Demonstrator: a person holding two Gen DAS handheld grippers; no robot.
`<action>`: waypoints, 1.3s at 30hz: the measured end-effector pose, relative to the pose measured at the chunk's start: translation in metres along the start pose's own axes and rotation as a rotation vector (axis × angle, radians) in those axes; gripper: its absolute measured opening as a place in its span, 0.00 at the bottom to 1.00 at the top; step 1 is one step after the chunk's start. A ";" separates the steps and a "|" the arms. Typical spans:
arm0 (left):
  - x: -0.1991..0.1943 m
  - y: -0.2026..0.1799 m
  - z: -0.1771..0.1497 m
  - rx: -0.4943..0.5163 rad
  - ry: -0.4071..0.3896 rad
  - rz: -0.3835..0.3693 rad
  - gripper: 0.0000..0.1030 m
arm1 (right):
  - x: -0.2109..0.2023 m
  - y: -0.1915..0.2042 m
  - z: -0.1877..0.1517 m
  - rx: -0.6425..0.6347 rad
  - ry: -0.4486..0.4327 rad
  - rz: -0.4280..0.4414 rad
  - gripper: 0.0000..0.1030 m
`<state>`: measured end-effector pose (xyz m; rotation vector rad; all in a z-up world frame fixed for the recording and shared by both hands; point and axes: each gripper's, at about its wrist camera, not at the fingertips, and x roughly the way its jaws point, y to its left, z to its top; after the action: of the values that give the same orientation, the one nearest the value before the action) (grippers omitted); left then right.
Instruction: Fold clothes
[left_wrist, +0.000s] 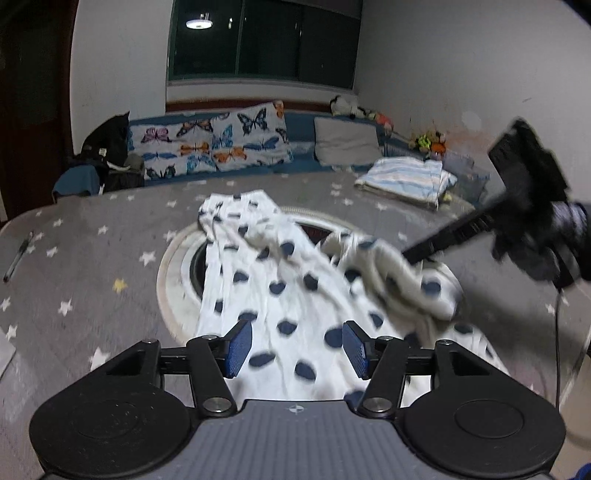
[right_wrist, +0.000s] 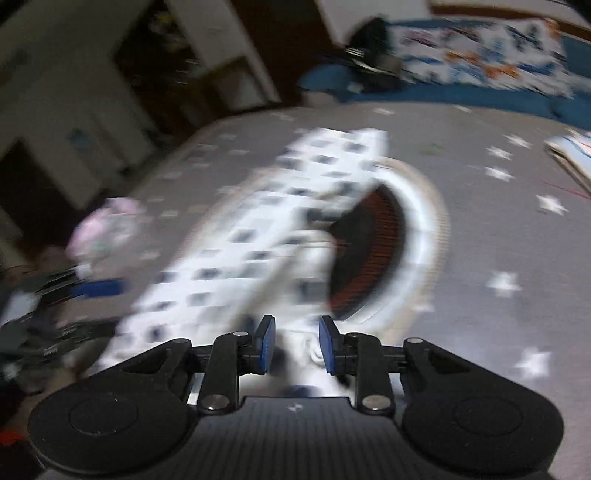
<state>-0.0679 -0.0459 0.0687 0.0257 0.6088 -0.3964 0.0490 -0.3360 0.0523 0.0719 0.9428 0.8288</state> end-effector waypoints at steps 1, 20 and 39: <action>0.001 -0.002 0.004 -0.002 -0.011 -0.006 0.56 | 0.002 0.010 -0.003 -0.012 0.001 0.025 0.25; 0.055 -0.058 0.049 0.048 -0.051 -0.184 0.56 | -0.063 0.038 -0.084 0.045 -0.161 -0.148 0.31; 0.053 -0.061 0.001 0.060 0.075 -0.288 0.59 | -0.022 0.013 -0.052 -0.184 -0.047 -0.451 0.03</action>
<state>-0.0506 -0.1216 0.0457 0.0104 0.6770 -0.6953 -0.0039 -0.3564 0.0409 -0.2713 0.7936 0.4884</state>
